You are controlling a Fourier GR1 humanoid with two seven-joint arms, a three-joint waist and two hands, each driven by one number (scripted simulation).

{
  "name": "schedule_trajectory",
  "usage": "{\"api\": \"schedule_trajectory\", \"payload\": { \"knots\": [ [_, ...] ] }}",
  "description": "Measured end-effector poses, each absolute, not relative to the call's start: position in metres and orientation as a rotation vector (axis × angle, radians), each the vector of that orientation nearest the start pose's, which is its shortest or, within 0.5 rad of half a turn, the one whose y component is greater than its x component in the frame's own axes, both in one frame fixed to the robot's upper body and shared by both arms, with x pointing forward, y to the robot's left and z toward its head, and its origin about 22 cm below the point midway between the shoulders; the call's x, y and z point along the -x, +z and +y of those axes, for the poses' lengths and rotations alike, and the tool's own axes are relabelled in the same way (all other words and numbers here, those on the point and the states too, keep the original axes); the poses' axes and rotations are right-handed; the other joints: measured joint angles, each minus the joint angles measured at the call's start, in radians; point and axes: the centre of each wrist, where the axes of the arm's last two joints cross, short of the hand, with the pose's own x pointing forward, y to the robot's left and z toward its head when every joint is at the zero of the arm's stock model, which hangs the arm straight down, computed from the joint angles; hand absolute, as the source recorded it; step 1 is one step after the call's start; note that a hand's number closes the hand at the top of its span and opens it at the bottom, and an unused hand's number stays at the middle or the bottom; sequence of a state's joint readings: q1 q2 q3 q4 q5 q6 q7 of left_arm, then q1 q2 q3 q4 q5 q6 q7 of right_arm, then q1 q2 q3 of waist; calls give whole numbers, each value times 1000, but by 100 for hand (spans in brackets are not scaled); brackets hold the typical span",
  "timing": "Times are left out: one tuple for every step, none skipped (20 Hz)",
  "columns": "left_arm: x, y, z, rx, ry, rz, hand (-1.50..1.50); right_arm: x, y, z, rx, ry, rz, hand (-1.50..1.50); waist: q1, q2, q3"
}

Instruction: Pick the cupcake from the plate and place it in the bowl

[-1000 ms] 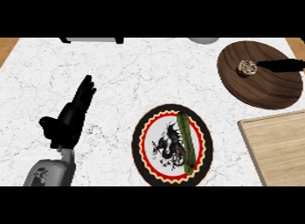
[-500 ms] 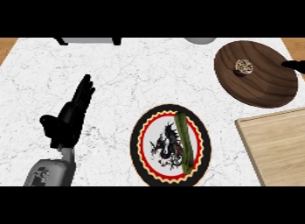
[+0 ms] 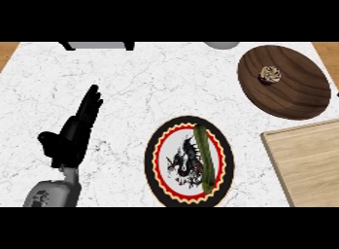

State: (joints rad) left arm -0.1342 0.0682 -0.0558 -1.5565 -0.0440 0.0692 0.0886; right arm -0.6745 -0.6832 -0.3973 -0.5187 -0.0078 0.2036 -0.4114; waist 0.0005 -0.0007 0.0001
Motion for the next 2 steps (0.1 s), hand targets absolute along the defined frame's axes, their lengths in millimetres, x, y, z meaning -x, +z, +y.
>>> {"api": "schedule_trajectory", "payload": {
  "knots": [
    [-270, 32, 214, -62, -113, -1595, 0, -345, 87, -476, 440, 56, -1714, -150, 1, 0, 0],
    [-271, 30, 215, -63, -114, -1596, 0, -342, 84, -476, 431, 64, -1713, -150, 0, 0, 0]
  ]
}}
